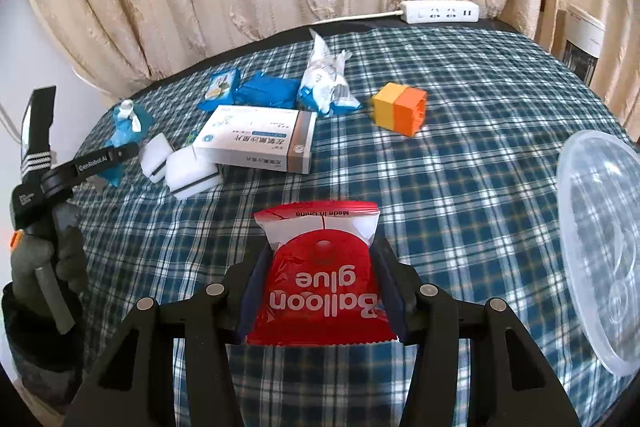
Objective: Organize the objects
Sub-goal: 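Carry the red glue packet with the right tool into the clear bowl and release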
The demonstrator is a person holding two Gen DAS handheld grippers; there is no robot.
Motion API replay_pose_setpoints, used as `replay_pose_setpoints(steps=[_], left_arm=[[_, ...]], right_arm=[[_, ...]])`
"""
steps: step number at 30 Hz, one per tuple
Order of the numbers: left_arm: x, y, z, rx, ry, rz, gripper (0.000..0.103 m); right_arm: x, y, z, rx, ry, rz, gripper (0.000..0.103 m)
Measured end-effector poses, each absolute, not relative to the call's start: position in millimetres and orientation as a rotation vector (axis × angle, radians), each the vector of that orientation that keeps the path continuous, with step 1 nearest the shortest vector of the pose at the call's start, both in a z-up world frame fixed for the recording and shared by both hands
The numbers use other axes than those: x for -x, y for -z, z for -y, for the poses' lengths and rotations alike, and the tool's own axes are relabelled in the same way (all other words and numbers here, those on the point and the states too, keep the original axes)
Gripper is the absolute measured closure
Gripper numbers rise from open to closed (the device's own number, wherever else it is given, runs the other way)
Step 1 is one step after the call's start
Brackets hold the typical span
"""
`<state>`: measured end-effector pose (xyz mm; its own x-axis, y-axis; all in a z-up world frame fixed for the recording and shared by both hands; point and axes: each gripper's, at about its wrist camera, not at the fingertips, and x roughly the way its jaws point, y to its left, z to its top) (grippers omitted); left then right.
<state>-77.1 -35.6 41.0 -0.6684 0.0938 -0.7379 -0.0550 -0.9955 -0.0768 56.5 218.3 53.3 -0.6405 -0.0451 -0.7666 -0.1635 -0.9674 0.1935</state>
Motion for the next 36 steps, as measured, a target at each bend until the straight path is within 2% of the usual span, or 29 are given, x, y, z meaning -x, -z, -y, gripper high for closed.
replay_pose_setpoints(steps=[7,19,25,36], left_arm=[[80,-35,38,1.259,-2.798,0.103,0.059],[68,-43,26,1.278,-2.813,0.048,0.059],[59,-50,18,1.289,-2.793,0.081,0.059],[39,-66,-30,1.229,-2.715,-0.025,0.059]], right_arm=[[-76,-69,-238,1.205,-2.768,-0.43,0.051],[-131,-96,-318,0.967,-2.662,-0.49,0.051],[-150,-97,-365,0.895,-2.564,-0.524,0.051],[-172,-78,-444,0.839,-2.376,-0.577,0.051]])
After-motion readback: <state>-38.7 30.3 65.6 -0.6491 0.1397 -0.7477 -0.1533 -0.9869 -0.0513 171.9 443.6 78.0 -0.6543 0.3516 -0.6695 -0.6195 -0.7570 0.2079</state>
